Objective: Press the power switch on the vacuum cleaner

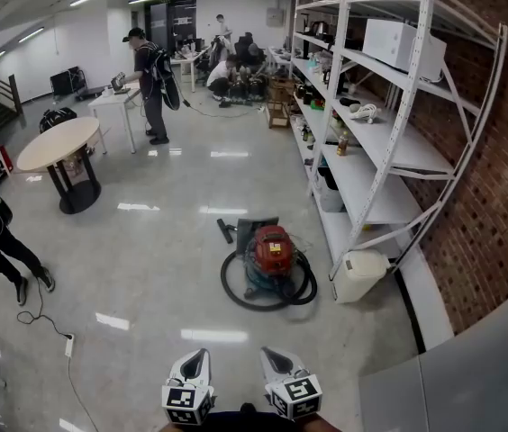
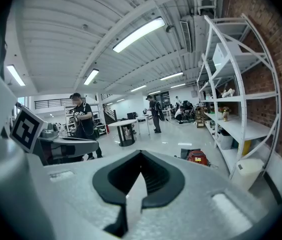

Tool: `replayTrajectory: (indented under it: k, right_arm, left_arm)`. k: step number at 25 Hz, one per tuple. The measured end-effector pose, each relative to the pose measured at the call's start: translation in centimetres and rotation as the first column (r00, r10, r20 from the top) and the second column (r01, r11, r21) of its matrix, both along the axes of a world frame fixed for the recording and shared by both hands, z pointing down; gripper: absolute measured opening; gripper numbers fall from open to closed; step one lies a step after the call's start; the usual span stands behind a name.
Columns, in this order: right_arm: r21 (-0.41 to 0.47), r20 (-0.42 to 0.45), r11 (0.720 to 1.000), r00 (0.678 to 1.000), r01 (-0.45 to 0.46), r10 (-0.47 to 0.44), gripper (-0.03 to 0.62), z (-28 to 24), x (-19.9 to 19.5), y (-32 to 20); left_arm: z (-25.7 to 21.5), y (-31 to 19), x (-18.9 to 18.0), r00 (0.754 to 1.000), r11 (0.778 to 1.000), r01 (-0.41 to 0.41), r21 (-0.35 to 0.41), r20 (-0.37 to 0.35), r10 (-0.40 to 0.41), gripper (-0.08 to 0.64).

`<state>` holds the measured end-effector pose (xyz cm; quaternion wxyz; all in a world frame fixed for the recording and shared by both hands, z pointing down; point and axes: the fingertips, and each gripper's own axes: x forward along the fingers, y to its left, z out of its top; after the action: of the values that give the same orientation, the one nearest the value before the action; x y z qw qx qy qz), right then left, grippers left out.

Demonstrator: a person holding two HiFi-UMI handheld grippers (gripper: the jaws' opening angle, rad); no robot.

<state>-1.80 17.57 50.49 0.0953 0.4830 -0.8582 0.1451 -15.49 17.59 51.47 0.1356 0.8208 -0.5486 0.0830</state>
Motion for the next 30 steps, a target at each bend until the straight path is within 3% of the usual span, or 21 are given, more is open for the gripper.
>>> replayTrajectory:
  k: [6,14,30]
  right_arm:
    - [0.008,0.013,1.0,1.0,-0.007,0.007,-0.008,-0.1,1.2,0.5]
    - [-0.009,0.025,1.0,1.0,-0.016,0.016,-0.008,0.8,1.7,0.6]
    - [-0.06,-0.021,0.992,0.994,-0.11,0.109,-0.008,1.2,3.9,-2.5]
  left_arm:
    - [0.2,0.7,0.9,1.0,1.0,0.003,-0.007,0.03,-0.002,0.014]
    - [0.3,1.5,1.3,1.0,0.999,-0.009,-0.035,-0.003,0.009,0.014]
    - [1.0,-4.0,4.3,0.994,0.993,-0.109,-0.043,-0.029,0.108,0.014]
